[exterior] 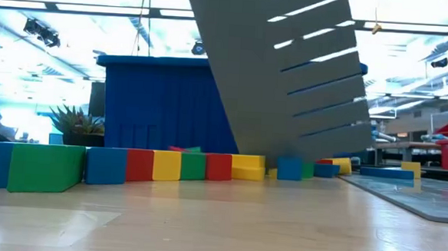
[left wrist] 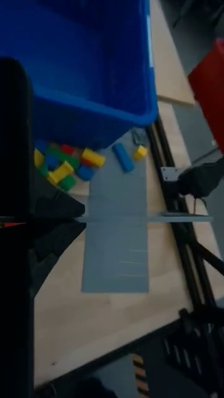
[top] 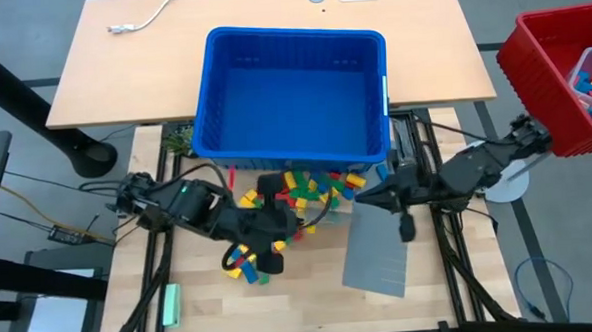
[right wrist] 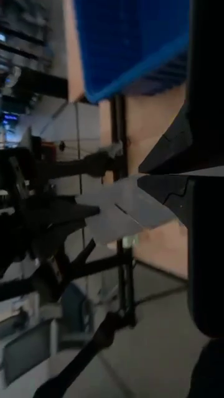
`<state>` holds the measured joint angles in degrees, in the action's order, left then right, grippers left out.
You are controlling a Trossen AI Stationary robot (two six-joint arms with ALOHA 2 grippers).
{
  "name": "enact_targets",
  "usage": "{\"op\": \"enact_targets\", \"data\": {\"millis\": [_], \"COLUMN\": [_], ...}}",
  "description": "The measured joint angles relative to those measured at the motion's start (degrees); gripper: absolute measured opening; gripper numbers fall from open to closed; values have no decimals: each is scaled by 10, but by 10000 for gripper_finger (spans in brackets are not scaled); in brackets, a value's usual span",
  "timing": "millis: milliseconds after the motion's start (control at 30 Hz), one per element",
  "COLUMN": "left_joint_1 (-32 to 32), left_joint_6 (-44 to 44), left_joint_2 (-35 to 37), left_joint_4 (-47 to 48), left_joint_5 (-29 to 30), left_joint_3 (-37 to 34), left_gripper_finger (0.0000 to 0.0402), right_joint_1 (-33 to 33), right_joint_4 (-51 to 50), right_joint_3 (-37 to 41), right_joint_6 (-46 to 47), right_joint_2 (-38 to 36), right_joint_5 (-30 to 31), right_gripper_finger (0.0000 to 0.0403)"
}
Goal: Sort blocks
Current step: Assemble the blue bin using gray bin divider
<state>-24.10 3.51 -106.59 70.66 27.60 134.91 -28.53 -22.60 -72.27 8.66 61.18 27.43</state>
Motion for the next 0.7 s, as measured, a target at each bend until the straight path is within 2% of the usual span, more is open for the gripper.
{"op": "enact_targets", "data": {"millis": [167, 433, 567, 700], "left_joint_1": [32, 50, 49, 46], "left_joint_6": [-16, -22, -34, -46], "left_joint_2": [-2, 3, 3, 9], "left_joint_4": [-11, -13, -16, -28], "left_joint_5": [-3, -3, -4, -3], "left_joint_3": [0, 1, 1, 0], "left_gripper_finger": [7, 7, 8, 9], "right_joint_1": [37, 51, 50, 49], "right_joint_4": [35, 36, 29, 29], "right_joint_3": [0, 0, 0, 0], "right_joint_6": [-84, -104, -100, -85], "right_joint_2": [21, 20, 17, 12], "right_joint_5": [-25, -36, -36, -36], "right_gripper_finger": [57, 161, 180, 176]}}
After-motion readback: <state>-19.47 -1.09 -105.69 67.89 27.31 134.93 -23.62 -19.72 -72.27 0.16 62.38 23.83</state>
